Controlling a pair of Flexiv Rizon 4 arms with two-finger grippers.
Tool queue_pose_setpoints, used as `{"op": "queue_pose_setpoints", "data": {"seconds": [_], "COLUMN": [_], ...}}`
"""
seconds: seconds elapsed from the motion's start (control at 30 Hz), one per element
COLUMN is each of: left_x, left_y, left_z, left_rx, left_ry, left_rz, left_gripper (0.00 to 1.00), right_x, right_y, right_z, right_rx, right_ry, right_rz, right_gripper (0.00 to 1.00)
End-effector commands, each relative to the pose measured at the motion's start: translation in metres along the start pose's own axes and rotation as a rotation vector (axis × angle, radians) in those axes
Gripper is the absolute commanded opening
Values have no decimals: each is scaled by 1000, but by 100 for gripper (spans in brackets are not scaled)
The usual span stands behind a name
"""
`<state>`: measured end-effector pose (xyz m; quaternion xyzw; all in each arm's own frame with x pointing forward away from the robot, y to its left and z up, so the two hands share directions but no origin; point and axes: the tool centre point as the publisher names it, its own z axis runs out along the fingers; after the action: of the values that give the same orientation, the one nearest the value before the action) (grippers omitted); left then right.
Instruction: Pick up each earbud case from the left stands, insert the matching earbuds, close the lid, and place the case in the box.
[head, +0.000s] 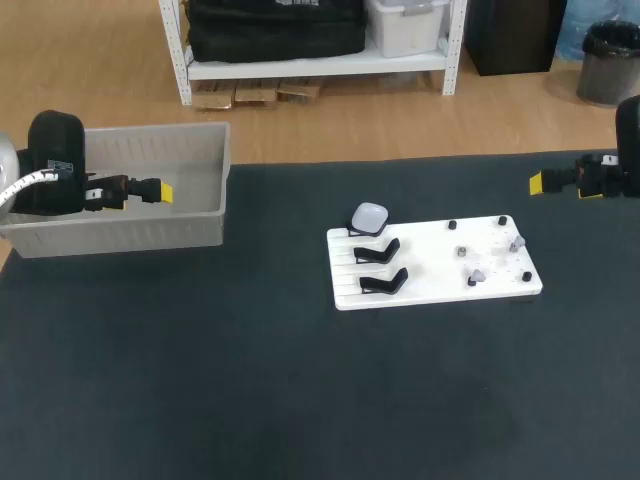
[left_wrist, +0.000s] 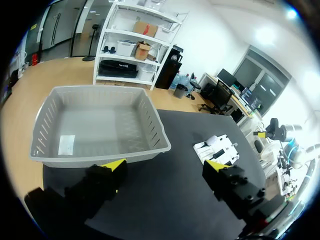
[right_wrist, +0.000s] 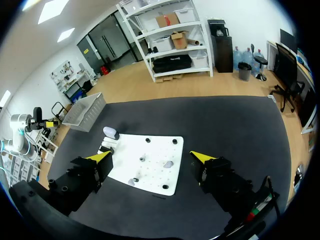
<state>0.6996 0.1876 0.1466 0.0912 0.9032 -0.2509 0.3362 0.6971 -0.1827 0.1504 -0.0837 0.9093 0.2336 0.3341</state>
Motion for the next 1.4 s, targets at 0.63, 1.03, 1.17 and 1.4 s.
{"op": "queue_pose_setpoints", "data": {"seconds": [0.63,1.03,1.17,1.4], "left_x": [-7,-16,-16,-16], "left_y": [-7,-35,-48,-48], "left_z": [-3,-11,-8,-8], "left_rx": [217,721,649,649], "left_ry": [-263,-328,-278,-278], "left_rz": [334,969,1037,1037], "left_gripper": [100,100,100,100], "right_x": [0,0,0,0], "right_y": [-1,-1,-1,-1], "right_z": [0,0,0,0], "right_rx": [-1,-1,-1,-1], "right_ry": [1,1,1,1], "right_rz": [-1,-1,-1,-1], "right_gripper": [100,100,100,100]}}
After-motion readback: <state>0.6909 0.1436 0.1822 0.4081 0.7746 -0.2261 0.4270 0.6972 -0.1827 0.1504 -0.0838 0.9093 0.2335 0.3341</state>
